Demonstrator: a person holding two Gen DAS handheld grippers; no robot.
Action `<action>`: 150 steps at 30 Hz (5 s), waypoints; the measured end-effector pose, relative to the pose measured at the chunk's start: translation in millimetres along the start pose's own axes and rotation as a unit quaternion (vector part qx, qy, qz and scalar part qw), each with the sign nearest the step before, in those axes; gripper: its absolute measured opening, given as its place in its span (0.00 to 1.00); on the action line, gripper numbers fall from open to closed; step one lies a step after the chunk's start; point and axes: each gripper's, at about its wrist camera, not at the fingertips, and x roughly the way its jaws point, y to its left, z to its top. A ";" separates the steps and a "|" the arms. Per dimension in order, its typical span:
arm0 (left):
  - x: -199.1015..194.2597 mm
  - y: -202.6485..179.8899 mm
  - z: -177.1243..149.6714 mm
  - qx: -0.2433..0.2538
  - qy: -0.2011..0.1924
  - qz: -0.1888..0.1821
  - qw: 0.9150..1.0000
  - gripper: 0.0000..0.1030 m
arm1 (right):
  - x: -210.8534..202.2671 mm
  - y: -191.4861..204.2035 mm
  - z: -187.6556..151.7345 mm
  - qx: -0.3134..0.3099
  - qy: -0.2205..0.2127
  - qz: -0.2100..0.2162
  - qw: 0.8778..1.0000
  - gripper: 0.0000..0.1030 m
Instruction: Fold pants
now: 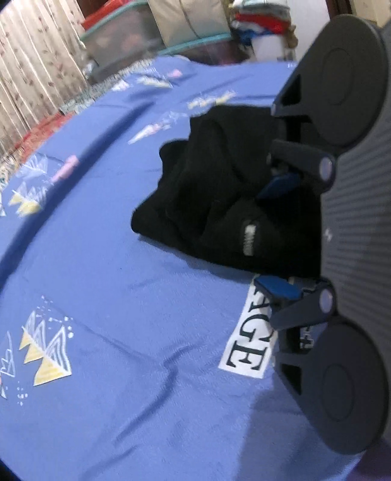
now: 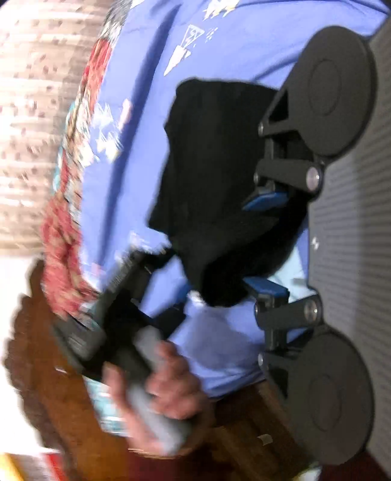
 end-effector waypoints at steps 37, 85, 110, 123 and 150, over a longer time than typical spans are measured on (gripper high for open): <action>-16.9 -16.4 -63.7 0.143 -0.032 0.041 0.988 0.41 | 209.9 -52.1 79.9 0.119 0.162 0.001 0.980 0.31; 55.3 10.9 -0.8 0.057 0.050 -0.124 0.989 1.00 | 44.3 -154.8 -55.9 0.402 0.022 0.108 0.909 0.80; 131.0 -100.0 214.1 0.170 -0.117 -0.035 0.978 0.51 | 164.4 -246.7 133.0 0.244 -0.103 0.068 0.962 0.45; 155.8 -74.5 196.7 0.097 -0.113 0.047 0.988 0.70 | 170.8 -272.2 71.7 0.369 -0.037 0.010 0.929 0.74; -29.6 -127.9 -107.3 0.202 -0.135 0.206 0.948 0.86 | -17.3 -43.3 -16.3 0.317 -0.008 -0.099 0.943 0.79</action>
